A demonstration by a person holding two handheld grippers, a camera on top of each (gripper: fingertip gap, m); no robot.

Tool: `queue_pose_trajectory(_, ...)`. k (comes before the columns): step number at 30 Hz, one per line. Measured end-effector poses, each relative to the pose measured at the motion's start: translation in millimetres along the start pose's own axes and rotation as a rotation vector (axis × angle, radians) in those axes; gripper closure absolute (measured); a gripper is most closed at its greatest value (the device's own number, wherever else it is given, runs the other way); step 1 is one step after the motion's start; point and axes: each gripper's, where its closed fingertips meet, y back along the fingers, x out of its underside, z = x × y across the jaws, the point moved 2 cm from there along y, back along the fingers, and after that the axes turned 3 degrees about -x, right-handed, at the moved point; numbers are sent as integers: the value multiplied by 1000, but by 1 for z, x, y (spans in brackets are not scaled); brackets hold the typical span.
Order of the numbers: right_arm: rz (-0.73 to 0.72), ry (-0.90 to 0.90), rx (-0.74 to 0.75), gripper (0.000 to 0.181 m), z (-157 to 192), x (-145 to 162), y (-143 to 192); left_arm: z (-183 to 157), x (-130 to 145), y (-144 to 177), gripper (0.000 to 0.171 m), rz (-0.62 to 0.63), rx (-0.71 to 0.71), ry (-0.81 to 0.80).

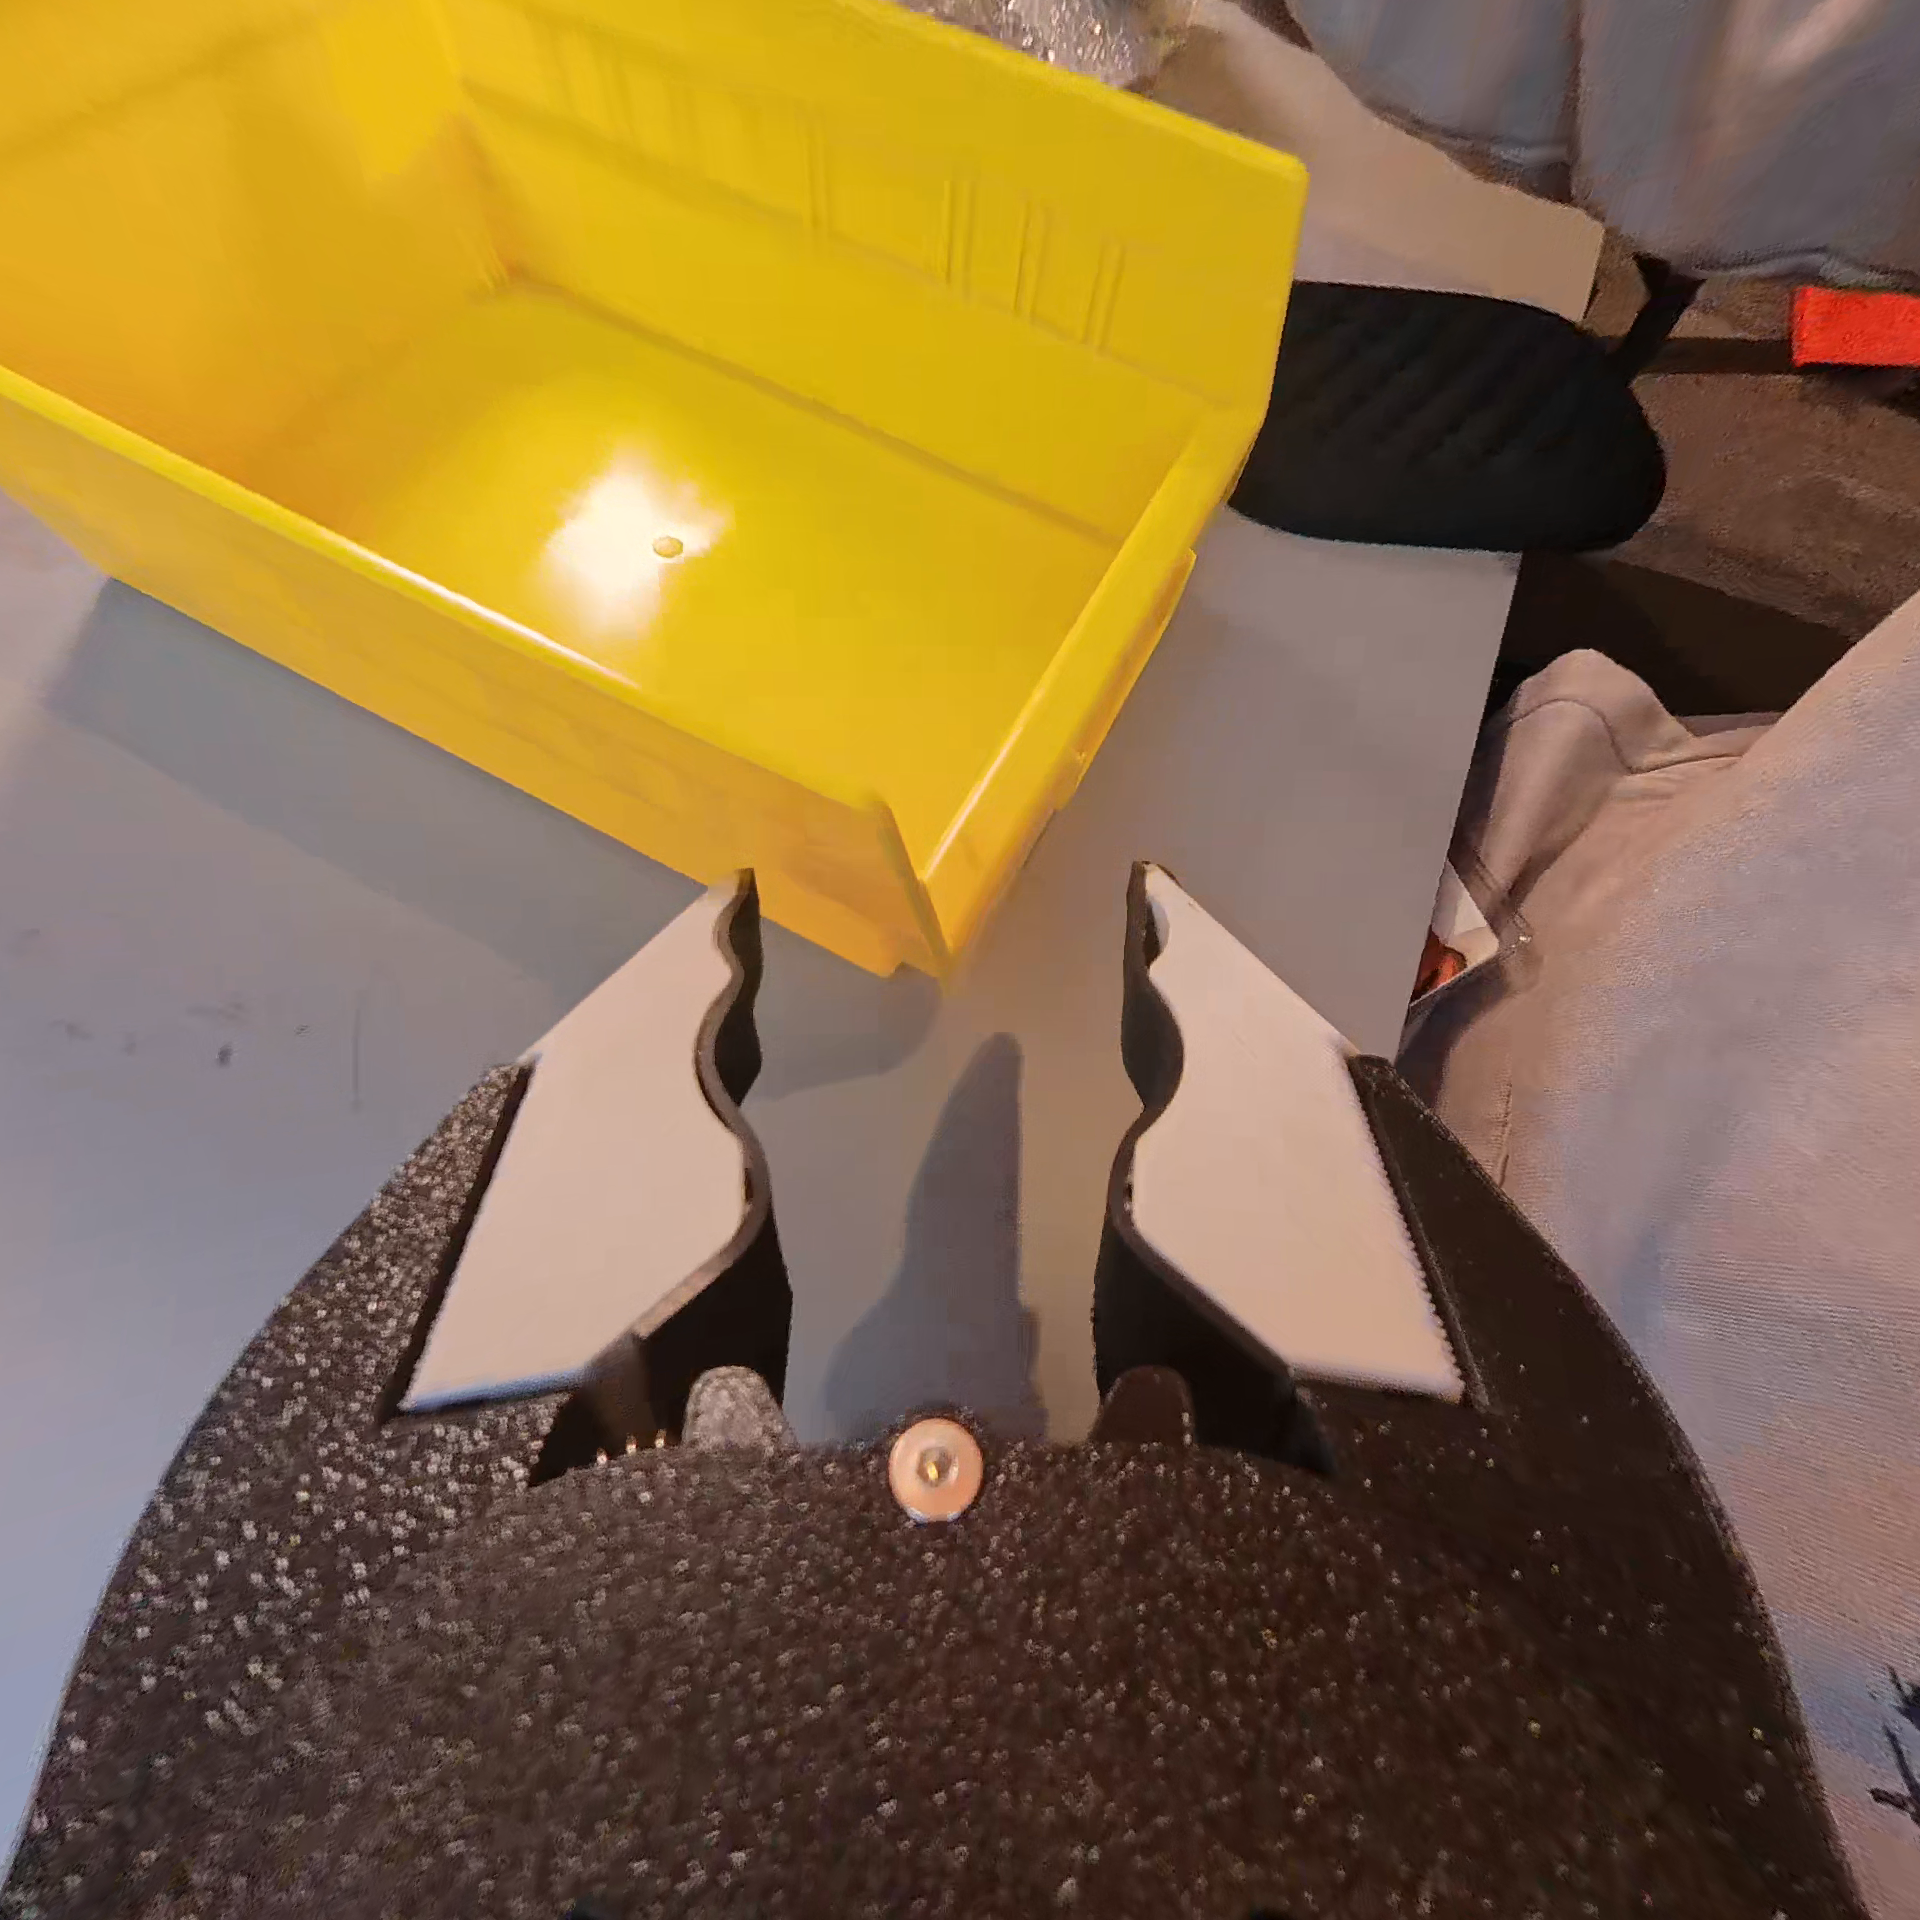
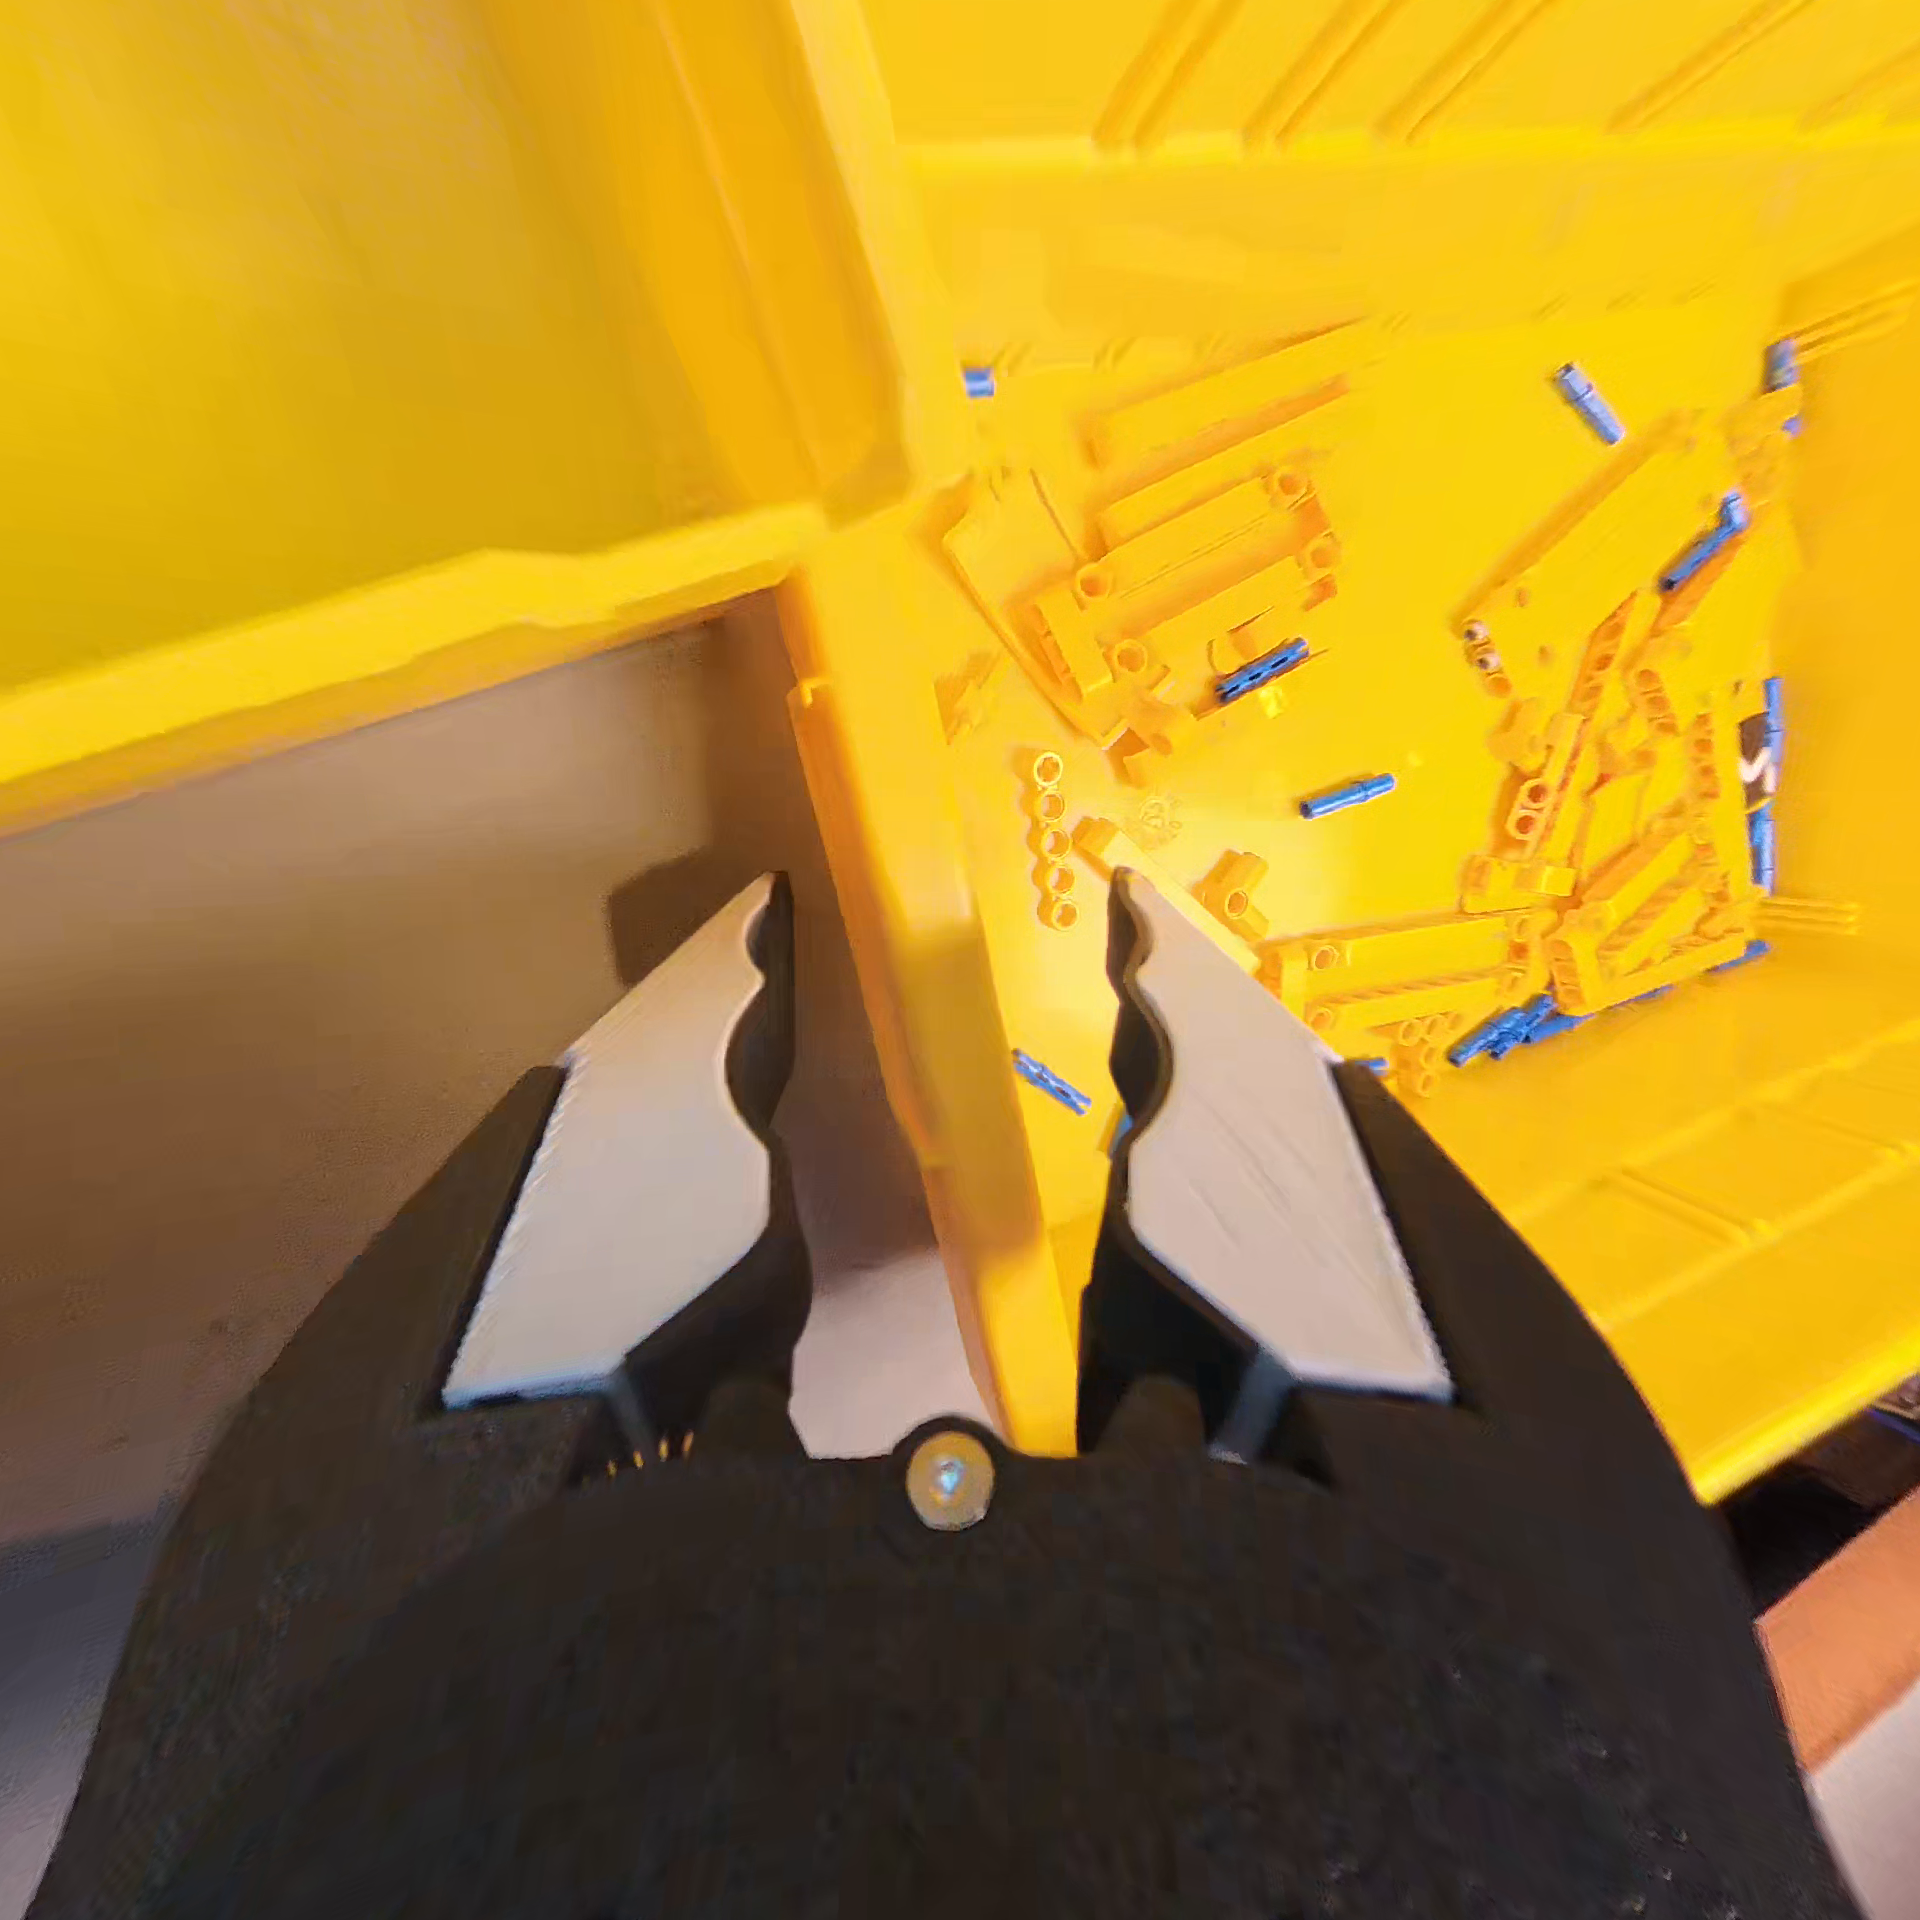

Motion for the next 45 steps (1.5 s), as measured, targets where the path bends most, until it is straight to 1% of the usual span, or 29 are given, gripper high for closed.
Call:
queue_pose_trajectory(1,31,0,-26,130,0,4,-7,1,4,-3,103,14,-13,-1)
queue_pose_trajectory(2,46,3,-67,143,2,7,-12,2,8,-5,104,27,-26,-4)
queue_pose_trajectory(3,24,-4,-107,153,6,4,-13,3,11,-7,106,35,-37,-11)
queue_pose_trajectory(6,39,40,-81,157,8,4,-11,7,13,-12,114,45,-54,-21)
queue_pose_trajectory(9,47,29,-54,158,12,2,-1,11,7,-13,126,19,-47,-4)
queue_pose_trajectory(13,30,15,-23,158,9,4,22,14,5,-14,131,3,-37,19)
queue_pose_trajectory(16,39,3,-6,157,6,14,36,17,5,-14,136,-5,-42,31)
queue_pose_trajectory(21,63,-20,43,156,-1,35,53,21,2,-16,138,4,-98,-19)
queue_pose_trajectory(27,132,-72,110,155,-19,68,48,30,-15,-11,137,-17,-214,-103)
queue_pose_trajectory(28,150,-78,122,156,-23,73,45,32,-19,-8,134,-24,-244,-124)
queue_pose_trajectory(31,202,-122,154,155,-35,92,34,33,-29,-1,133,-23,-333,-241)
queue_pose_trajectory(34,269,-169,219,153,-51,114,24,29,-28,-3,127,33,-352,-315)
queue_pose_trajectory(36,273,-203,271,149,-62,124,23,25,-27,-4,124,43,-350,-342)
queue_pose_trajectory(38,150,-255,296,138,-67,110,35,23,-26,-5,124,45,-337,-331)
queue_pose_trajectory(40,-34,-306,288,125,-63,82,59,25,-23,-6,124,42,-316,-277)
queue_pose_trajectory(42,-214,-314,231,122,-47,48,85,28,-19,-11,125,29,-275,-196)
queue_pose_trajectory(43,-292,-303,204,122,-36,32,97,27,-19,-13,135,18,-242,-146)
queue_pose_trajectory(45,-411,-270,158,121,-10,5,117,35,-18,-13,144,5,-260,-76)
